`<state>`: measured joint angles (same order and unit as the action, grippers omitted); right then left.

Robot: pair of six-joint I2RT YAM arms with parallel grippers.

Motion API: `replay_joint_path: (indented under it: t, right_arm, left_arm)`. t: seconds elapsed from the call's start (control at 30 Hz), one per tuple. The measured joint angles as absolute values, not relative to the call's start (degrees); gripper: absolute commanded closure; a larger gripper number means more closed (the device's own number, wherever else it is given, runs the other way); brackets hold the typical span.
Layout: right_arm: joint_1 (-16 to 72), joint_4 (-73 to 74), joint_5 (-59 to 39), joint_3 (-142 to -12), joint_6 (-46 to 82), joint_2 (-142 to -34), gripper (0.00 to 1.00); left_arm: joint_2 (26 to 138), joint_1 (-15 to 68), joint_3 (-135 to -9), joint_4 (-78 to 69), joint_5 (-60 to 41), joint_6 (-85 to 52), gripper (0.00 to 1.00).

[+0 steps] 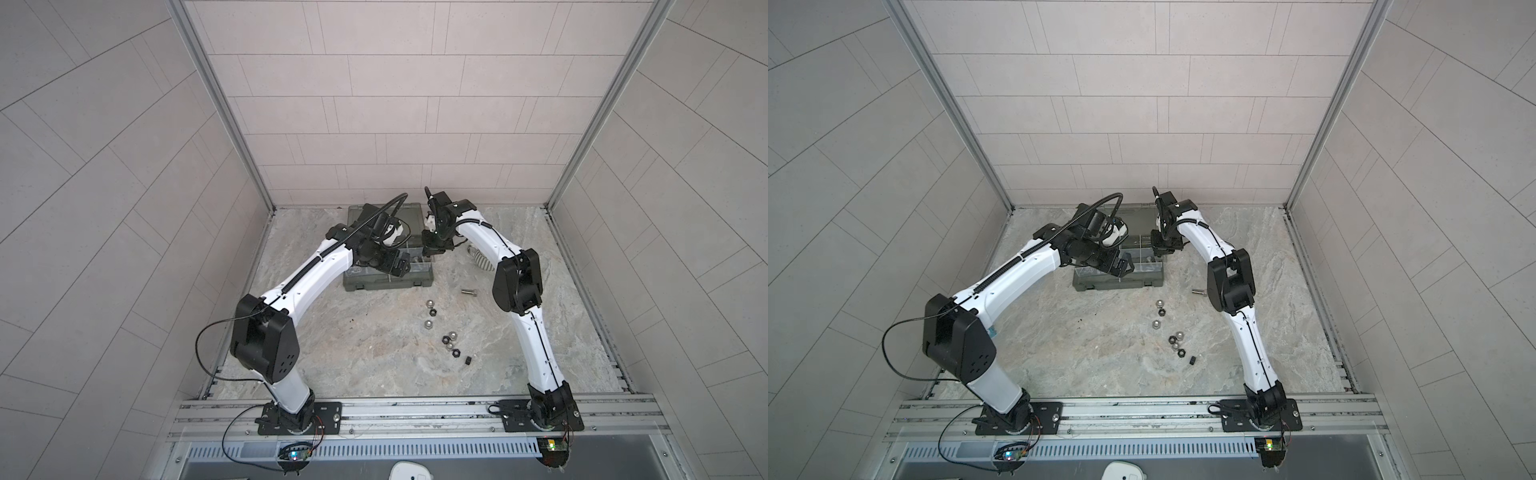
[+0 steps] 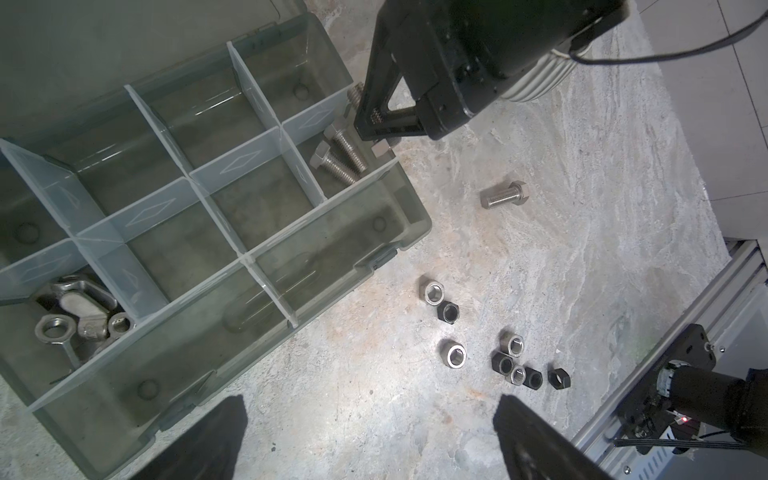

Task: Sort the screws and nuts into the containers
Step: 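Carry the hex bolt with the right gripper over the box compartment, then open the right gripper to drop the hex bolt into the compartment, then lower the right gripper onto the last hex bolt and close it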

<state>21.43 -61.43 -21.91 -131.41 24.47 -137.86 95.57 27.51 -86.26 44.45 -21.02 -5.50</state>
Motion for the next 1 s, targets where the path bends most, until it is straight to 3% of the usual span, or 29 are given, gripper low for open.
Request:
replay_joint_path:
  t: [0.1,0.4,0.67,1.0]
  right_arm:
    - [21.4,-61.4,-22.8,-132.5,24.8,-138.1,0.87]
    - [21.4,-61.3,-24.5,-132.7,25.7,-138.1,0.61]
    - [21.1,-63.2,-23.4,-131.2,24.1,-136.7,0.61]
    - [17.3,-63.9,-14.8,-108.5,21.3,-120.3,0.6]
  left_arm:
    - [95.2,26.9,-86.2,44.4,-20.8,-5.5,0.0]
    - [94.4,25.3,-86.2,44.4,-20.8,-5.5,0.0]
    - [94.4,24.7,-86.2,44.3,-21.5,-5.5,0.0]
    - [94.8,26.1,-86.3,42.3,-23.4,-7.0,0.0]
